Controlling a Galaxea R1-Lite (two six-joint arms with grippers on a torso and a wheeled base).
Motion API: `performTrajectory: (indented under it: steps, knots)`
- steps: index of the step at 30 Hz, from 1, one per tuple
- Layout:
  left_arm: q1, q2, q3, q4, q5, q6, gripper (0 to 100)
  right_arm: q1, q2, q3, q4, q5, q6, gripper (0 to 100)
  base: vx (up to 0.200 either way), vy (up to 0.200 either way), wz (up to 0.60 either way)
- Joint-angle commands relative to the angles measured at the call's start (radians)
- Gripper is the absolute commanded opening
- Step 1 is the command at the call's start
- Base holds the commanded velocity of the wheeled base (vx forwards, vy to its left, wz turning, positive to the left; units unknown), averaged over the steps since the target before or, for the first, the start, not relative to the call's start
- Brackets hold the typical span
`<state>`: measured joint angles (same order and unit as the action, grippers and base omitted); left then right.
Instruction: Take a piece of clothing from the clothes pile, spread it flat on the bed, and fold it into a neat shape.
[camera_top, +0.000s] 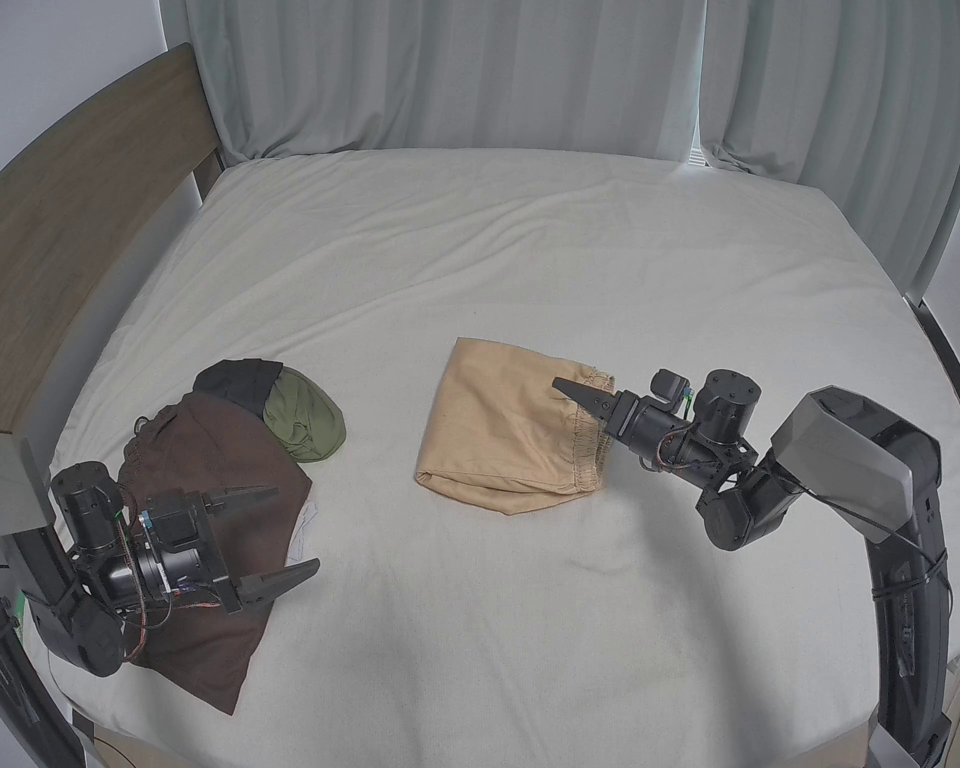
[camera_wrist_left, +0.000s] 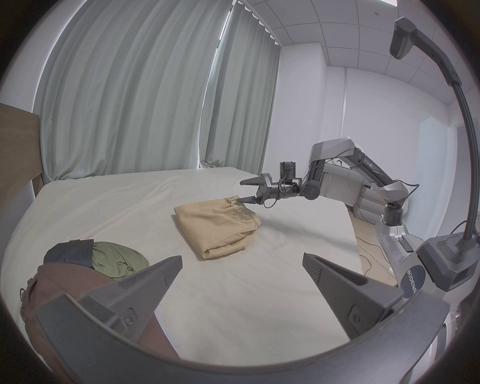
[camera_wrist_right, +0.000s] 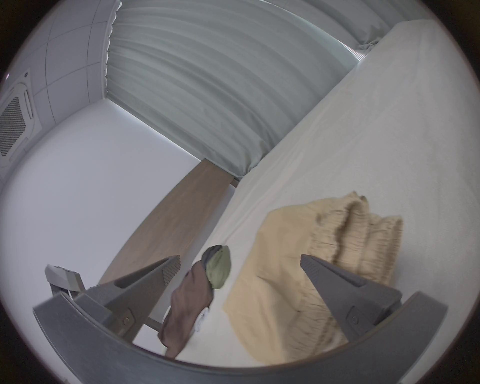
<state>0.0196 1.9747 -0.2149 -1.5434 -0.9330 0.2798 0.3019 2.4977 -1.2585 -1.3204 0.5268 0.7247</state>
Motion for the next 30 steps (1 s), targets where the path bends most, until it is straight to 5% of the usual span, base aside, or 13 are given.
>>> performTrajectory:
  steps: [1, 17, 24, 30]
  knots:
    - [-0.001, 0.003, 0.002, 0.000, 0.000, 0.001, 100, -0.023, 0.078, -0.016, 0.000, -0.001, -0.021, 100, 0.000, 0.000, 0.00]
    - [-0.001, 0.001, 0.003, 0.000, 0.000, -0.001, 100, -0.035, 0.135, -0.039, -0.014, -0.007, -0.057, 100, 0.000, 0.000, 0.00]
    - [-0.009, -0.005, 0.003, 0.000, 0.000, -0.002, 100, -0.010, -0.011, 0.073, -0.075, -0.007, -0.074, 100, 0.000, 0.000, 0.00]
    - [-0.020, -0.022, 0.008, 0.002, 0.000, -0.004, 100, 0.017, -0.191, 0.278, -0.115, -0.010, -0.237, 100, 0.000, 0.000, 0.00]
